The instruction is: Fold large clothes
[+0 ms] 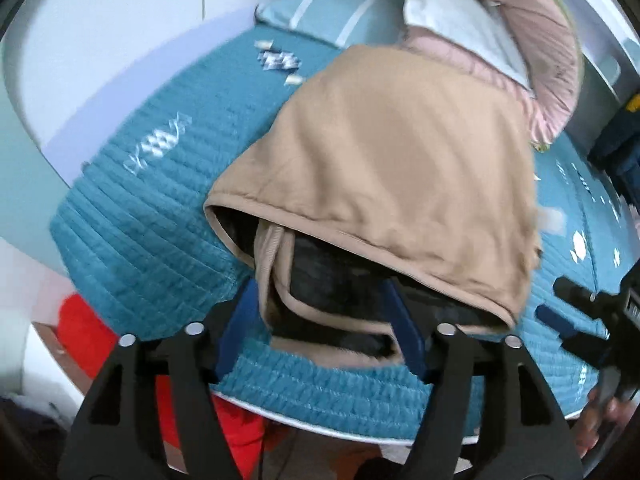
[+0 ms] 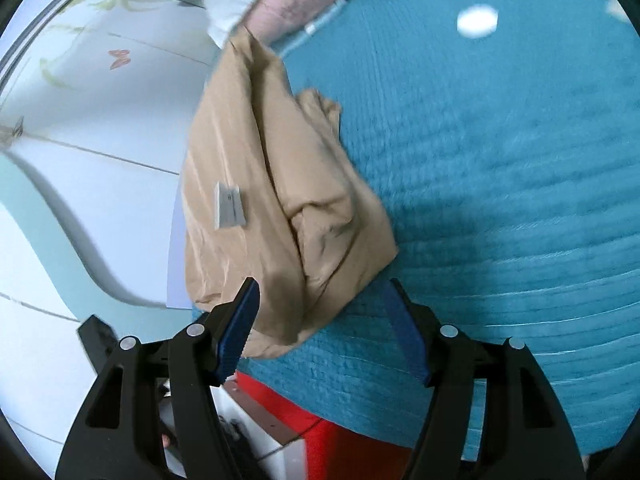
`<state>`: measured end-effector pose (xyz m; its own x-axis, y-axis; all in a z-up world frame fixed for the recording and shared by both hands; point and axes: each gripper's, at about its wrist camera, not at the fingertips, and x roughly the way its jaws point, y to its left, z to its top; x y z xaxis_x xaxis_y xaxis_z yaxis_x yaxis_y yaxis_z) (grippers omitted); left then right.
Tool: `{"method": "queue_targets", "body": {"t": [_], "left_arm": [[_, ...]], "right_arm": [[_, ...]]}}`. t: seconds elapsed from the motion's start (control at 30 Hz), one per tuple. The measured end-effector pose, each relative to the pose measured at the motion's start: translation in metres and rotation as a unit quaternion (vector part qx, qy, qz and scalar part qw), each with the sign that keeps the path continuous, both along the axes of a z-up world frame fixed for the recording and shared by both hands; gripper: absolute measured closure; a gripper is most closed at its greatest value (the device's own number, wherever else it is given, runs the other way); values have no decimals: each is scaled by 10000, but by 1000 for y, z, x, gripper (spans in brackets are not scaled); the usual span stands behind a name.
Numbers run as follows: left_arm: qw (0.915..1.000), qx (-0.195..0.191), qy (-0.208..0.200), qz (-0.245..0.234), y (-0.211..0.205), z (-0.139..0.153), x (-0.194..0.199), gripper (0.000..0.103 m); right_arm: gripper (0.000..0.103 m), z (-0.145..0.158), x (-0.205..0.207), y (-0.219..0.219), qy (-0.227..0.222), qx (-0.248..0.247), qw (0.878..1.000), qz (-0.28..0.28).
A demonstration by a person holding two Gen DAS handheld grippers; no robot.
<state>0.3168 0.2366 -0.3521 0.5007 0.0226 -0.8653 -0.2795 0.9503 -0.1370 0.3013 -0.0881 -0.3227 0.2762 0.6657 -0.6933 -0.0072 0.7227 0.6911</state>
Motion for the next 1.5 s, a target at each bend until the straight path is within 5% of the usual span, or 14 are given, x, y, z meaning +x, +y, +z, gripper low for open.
{"method": "queue_targets", "body": {"t": [0.3, 0.37, 0.53, 0.8, 0.97, 1.17, 1.5], "left_arm": [[9893, 540, -1270, -468, -82, 118, -59, 10], [9856, 515, -1484, -620, -103, 141, -70, 9], [9760, 772, -1927, -655, -145, 182, -107, 8], [9493, 1160, -2818, -774, -202, 245, -169, 5], [9406, 1227, -3048, -861, -227, 270, -194, 5], [9268, 1323, -3350, -1060, -249, 295, -221, 5], [9114, 1262, -3769, -1066, -259, 323, -252, 5]], "right_arm": [[28, 106, -61, -49, -1216, -1168, 9851, 331], [17, 135, -84, -60, -1561, -1445, 9767, 290], [10, 196, -135, -81, -2398, -1820, 9535, 123], [8, 268, -211, -109, -3420, -2152, 9143, -275], [8, 293, -240, -123, -3737, -2134, 9014, -483], [8, 320, -277, -125, -4245, -2479, 8679, -712], [8, 342, -310, -128, -4694, -2489, 8432, -817]]}}
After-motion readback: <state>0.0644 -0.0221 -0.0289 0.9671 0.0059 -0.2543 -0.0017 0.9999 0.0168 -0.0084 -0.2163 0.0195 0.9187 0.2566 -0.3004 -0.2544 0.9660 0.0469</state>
